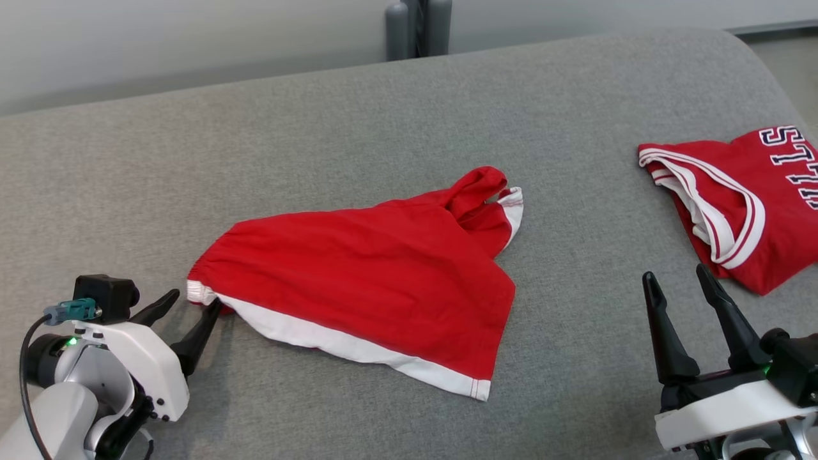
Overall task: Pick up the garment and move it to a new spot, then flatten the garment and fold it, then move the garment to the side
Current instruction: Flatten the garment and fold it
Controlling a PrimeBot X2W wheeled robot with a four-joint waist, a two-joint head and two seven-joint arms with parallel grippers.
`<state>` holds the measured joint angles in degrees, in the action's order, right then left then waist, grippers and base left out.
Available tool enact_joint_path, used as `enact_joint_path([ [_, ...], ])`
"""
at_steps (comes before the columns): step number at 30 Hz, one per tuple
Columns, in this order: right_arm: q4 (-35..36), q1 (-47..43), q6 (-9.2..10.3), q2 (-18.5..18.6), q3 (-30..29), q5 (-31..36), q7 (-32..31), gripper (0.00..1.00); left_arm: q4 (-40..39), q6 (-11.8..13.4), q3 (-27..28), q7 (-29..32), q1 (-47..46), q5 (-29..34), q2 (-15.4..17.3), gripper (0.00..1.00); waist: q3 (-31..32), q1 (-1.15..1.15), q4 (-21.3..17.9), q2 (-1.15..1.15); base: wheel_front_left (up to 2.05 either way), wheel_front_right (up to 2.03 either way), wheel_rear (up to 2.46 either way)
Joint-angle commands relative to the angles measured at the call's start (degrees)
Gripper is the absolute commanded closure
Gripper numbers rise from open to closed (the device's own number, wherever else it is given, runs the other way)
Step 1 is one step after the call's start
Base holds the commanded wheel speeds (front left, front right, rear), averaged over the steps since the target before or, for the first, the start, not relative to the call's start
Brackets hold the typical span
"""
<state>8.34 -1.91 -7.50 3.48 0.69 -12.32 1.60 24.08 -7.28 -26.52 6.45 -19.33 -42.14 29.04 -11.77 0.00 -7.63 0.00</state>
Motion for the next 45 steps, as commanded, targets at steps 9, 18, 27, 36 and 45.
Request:
enact_joint_path([
  [9, -1.82, 1.25, 0.02, 0.13, 0.23, -0.1, 1.53, 0.0, -2.34, -0.18, -11.16, -2.49, -3.12, -6.84, 8.55, 0.23, -2.04, 0.0, -1.69, 0.0, 0.0, 0.0, 0.0],
  [18, -2.72, 2.3, 0.02, 1.02, 2.36, -0.94, 1.28, 0.0, -3.4, -0.2, -19.48, -8.16, -7.42, -9.08, 13.04, 1.0, -2.85, 0.0, -0.94, 0.0, 0.0, 0.0, 0.0],
  [27, -5.83, 0.81, 0.02, 5.47, 13.82, -3.1, -1.35, 0.0, -2.39, -0.2, -25.23, -11.62, -10.99, -11.66, 14.83, 1.0, -3.76, 0.0, -0.53, 0.0, 0.0, 0.0, 0.0],
  [36, -11.32, 1.74, 0.02, 6.97, 25.56, -7.58, -0.94, 0.0, -1.75, -0.21, -29.25, -13.45, -13.99, -13.93, 16.12, 1.0, -5.21, 0.0, 0.27, 0.0, 0.0, 0.0, 0.0],
  [45, -19.22, 7.76, 0.02, 6.92, 32.41, -10.59, 1.75, 0.0, -0.77, -0.21, -32.14, -14.76, -16.96, -15.45, 16.14, 1.0, -6.8, 0.0, 0.91, 0.0, 0.0, 0.0, 0.0],
])
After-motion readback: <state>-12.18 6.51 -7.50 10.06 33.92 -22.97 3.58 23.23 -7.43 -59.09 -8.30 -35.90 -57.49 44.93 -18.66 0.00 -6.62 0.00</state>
